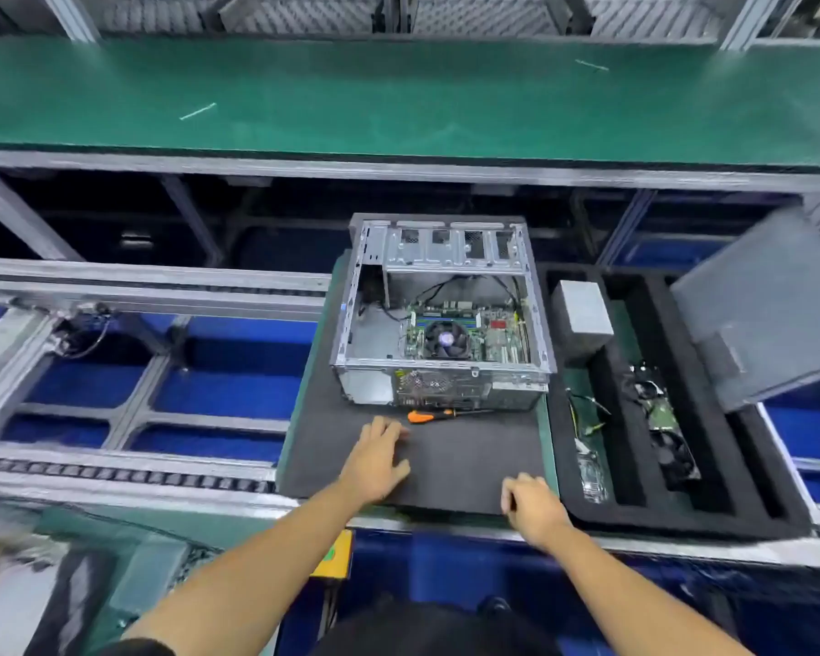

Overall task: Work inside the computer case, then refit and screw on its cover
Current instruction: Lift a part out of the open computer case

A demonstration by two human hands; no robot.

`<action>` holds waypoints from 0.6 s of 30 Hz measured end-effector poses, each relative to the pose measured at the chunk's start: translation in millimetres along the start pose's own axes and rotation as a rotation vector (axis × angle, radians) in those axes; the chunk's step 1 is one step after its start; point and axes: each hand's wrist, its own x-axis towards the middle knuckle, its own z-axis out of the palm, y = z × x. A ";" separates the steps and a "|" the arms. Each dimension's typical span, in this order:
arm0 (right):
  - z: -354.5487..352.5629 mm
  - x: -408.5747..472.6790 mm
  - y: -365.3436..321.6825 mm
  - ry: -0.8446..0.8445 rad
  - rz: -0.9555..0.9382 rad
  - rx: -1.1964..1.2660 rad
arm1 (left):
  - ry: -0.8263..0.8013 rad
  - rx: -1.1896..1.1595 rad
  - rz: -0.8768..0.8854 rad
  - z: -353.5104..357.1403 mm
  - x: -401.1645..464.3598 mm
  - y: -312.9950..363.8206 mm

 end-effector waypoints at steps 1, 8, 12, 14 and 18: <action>0.0 1.8 1.1 -0.006 0.012 0.034 | 0.002 -0.010 0.035 -2.3 8.0 1.8; -25.5 6.0 4.8 0.288 0.094 0.632 | -0.120 0.112 0.080 -6.7 39.9 28.1; -62.9 28.4 10.6 0.569 0.094 0.698 | -0.052 0.247 0.001 5.7 56.6 40.6; -84.8 46.3 17.5 0.665 0.156 0.723 | -0.036 0.303 -0.033 11.5 61.1 44.6; -137.7 86.0 35.2 0.599 0.285 0.632 | 0.013 0.315 -0.087 20.3 65.1 45.2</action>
